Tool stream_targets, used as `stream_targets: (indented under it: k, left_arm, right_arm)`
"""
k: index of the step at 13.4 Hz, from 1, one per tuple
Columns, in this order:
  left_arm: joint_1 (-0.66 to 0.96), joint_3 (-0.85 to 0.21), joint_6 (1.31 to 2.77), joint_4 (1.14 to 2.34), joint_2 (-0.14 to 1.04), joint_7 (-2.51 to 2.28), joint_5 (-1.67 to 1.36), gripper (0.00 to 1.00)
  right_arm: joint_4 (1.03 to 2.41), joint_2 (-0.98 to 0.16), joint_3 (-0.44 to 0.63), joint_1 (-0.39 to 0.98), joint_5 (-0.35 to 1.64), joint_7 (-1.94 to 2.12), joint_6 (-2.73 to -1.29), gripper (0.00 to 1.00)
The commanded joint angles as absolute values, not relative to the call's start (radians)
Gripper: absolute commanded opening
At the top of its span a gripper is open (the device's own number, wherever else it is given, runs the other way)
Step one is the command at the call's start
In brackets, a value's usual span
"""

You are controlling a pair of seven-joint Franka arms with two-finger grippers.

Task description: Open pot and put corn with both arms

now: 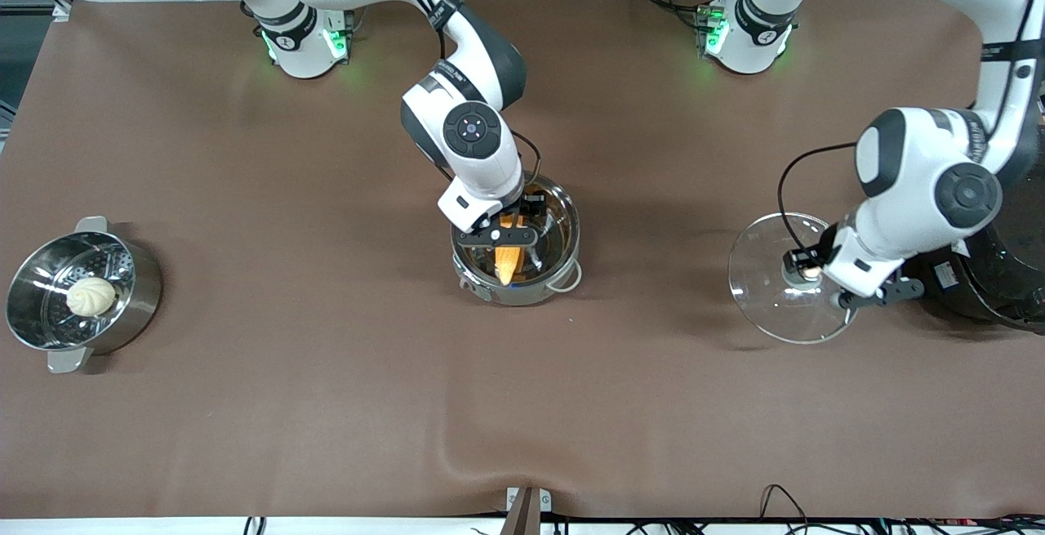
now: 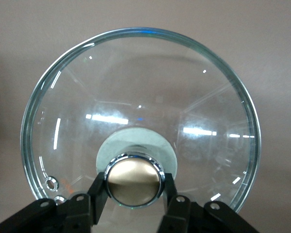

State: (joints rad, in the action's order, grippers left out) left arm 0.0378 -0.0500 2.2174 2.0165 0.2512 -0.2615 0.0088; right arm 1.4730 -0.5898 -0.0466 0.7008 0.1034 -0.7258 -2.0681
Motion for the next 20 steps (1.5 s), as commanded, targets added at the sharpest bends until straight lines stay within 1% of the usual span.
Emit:
stream_targets:
  k: [1, 3, 5, 6, 8, 9, 10, 11, 13, 14, 15, 16, 18, 20]
  left_arm:
    - [0.034, -0.061, 2.391, 2.199, 0.17, -0.245, -0.005, 0.0]
    - [0.041, -0.061, 2.471, 2.238, 0.202, -0.247, -0.003, 0.0]
    - [0.043, -0.061, 2.491, 2.244, 0.23, -0.247, -0.003, 0.0]
    - [0.048, -0.063, 2.502, 2.244, 0.254, -0.255, -0.003, 0.0]
    - [0.054, -0.063, 2.525, 2.24, 0.303, -0.256, -0.003, 0.0]
    - [0.058, -0.066, 2.525, 2.241, 0.31, -0.256, 0.003, 0.21]
    - [0.069, -0.067, 2.525, 2.235, 0.308, -0.258, 0.003, 0.63]
    - [0.071, -0.067, 2.523, 2.23, 0.305, -0.259, 0.005, 1.0]
    - [0.06, -0.064, 2.504, 2.163, 0.295, -0.252, 0.005, 1.0]
    - [0.055, -0.063, 2.452, 2.105, 0.279, -0.252, 0.005, 1.0]
    - [0.054, -0.063, 2.342, 2.01, 0.269, -0.25, 0.005, 1.0]
    - [0.054, -0.063, 2.198, 1.905, 0.25, -0.245, 0.005, 1.0]
    - [0.055, -0.066, 1.977, 1.702, 0.226, -0.248, 0.005, 1.0]
    - [0.055, -0.066, 1.843, 1.584, 0.187, -0.255, 0.001, 1.0]
  right_arm:
    - [1.459, -0.554, -0.043, 0.672, 0.087, -0.746, -2.043, 1.0]
    - [1.457, -0.499, -0.043, 0.609, 0.091, -0.732, -1.947, 1.0]
    - [1.46, -0.43, -0.043, 0.537, 0.101, -0.695, -1.85, 1.0]
    - [1.471, -0.396, -0.043, 0.513, 0.101, -0.693, -1.845, 1.0]
    - [1.508, -0.33, -0.044, 0.415, 0.101, -0.689, -1.821, 1.0]
    - [1.525, -0.302, -0.043, 0.373, 0.101, -0.671, -1.803, 1.0]
    - [1.543, -0.275, -0.043, 0.318, 0.101, -0.628, -1.799, 1.0]
    - [1.563, -0.252, -0.043, 0.258, 0.101, -0.576, -1.799, 1.0]
    - [1.6, -0.197, -0.041, 0.183, 0.1, -0.446, -1.798, 1.0]
    - [1.606, -0.174, -0.038, 0.166, 0.08, -0.398, -1.772, 1.0]
    - [1.617, -0.14, -0.04, 0.131, 0.033, -0.344, -1.744, 1.0]
    - [1.615, -0.111, -0.04, 0.099, 0.016, -0.284, -1.715, 1.0]
    - [1.588, -0.068, -0.04, 0.023, 0.015, -0.206, -1.617, 1.0]
    - [1.464, -0.083, -0.041, -0.026, 0.021, -0.192, -1.469, 1.0]
